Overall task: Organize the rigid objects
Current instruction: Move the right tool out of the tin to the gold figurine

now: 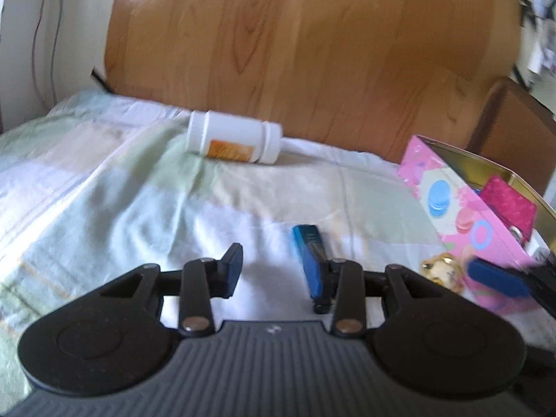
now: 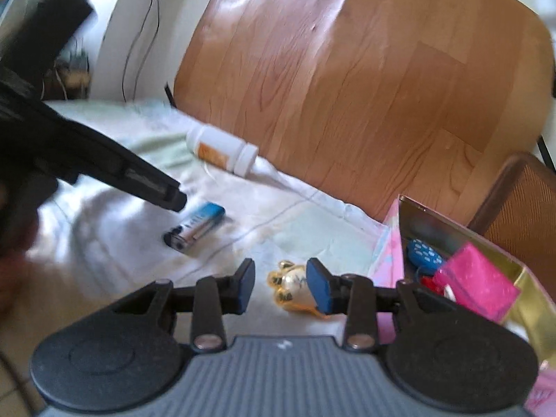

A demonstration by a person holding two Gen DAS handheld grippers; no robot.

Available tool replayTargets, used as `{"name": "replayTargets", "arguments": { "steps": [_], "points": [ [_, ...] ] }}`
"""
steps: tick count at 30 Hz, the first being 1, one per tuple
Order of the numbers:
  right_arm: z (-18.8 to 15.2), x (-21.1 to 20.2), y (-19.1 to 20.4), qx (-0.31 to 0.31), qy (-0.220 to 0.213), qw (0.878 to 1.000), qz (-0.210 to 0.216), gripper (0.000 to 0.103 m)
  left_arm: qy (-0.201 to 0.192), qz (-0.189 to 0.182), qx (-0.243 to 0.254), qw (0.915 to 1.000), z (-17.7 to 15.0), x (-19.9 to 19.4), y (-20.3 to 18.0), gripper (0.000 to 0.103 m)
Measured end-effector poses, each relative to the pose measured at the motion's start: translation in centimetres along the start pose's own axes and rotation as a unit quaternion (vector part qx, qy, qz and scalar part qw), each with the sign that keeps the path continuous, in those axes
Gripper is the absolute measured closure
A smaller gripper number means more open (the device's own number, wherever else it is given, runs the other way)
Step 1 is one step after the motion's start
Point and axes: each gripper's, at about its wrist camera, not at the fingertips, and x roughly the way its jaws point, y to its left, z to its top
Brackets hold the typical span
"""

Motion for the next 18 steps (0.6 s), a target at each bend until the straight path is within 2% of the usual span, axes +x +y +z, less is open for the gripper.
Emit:
{"name": "replayTargets", "arguments": {
  "steps": [4,6,9,14,18],
  "points": [
    [0.8,2.6,0.0,-0.026,0.035,0.999,-0.017,0.065,-0.024,-0.01,0.025,0.9993,-0.2,-0.6,-0.5,0.054],
    [0.6,3.4,0.2,-0.049,0.044,0.997,-0.034,0.064,-0.027,-0.014,0.024,0.9992,-0.1,-0.6,-0.2,0.054],
    [0.4,3.0,0.0,-0.057,0.043,0.997,-0.034,0.067,-0.024,-0.02,0.012,0.9994,0.0,-0.6,0.3,0.054],
    [-1.5,-0.2,-0.1,-0.06,0.026,0.997,-0.038,0.068,-0.024,-0.028,0.003,0.9993,0.0,-0.7,0.5,0.053],
    [-3.0,-5.0,-1.3,-0.028,0.018,0.999,-0.007,0.068,-0.032,-0.035,0.012,0.9988,-0.1,-1.2,0.2,0.053]
  ]
}}
